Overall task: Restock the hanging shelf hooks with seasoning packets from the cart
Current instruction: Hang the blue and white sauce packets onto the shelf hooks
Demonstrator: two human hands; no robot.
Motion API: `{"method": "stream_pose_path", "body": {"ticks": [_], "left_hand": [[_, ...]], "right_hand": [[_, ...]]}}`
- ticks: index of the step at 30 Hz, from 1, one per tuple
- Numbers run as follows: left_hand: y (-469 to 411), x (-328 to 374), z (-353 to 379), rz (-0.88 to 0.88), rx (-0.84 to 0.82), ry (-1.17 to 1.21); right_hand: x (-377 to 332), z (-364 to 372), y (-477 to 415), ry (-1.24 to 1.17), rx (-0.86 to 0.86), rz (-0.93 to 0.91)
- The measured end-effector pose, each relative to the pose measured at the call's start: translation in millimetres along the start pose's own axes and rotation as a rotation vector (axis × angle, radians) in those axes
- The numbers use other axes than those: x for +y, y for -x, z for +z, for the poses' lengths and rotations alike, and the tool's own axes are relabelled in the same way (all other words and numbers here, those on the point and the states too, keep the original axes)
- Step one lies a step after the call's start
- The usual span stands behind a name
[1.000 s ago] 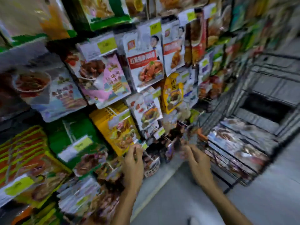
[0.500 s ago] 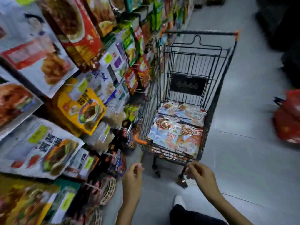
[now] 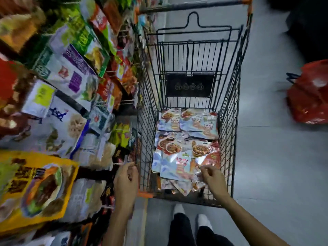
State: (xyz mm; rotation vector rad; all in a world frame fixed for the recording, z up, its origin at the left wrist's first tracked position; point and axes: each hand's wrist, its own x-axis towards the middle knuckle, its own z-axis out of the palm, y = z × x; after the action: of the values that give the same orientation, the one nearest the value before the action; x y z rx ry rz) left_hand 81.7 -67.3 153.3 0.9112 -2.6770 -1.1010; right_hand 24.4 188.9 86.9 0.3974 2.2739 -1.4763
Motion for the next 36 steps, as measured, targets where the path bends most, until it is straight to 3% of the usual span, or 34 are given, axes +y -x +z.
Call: {"method": "stream_pose_path", "body": {"ticks": [3,11,14,16,21,26,31,36], "left_hand": [[-50.2,-13.7,15.9,-0.005,-0.02,-0.125],[-116.3,-50.7,69.1,-0.043,-0.235,-0.179],[-124.7,-59.4,81.4,-0.08,-0.278,-0.205],[-126.6,-62.4,85.8,-0.086,-0.283,-0.214],[-124.8,-61.1,84.6,-0.017,-0.249,-0.18],[-123.4,-51.0,72.8,0.012,-0.249,-0.158],[-120.4,-11.2,51.4,0.218,-0.107,-0.083],[-128.2,32.2,33.7,-0.062,-0.541,0.343]], "right_hand": [[10.5,36.5,-45.4,0.032,-0.012,0.119],[57.5,117.2,-124.9,0.037,-0.043,0.334],[66.0,137.4,-140.5,0.364,0.027,0.462],[65.2,148.2,-142.9,0.459,0.072,0.55],[76.5,161.3,-146.6,-0.006,0.164,0.614],[44.6,122.7,-119.5,-0.254,0.108,0.408],[-15.0,69.7,-86.5,-0.48,-0.021,0.257],[-79.0,67.2,-64.0,-0.703,-0.309,0.18]]}}
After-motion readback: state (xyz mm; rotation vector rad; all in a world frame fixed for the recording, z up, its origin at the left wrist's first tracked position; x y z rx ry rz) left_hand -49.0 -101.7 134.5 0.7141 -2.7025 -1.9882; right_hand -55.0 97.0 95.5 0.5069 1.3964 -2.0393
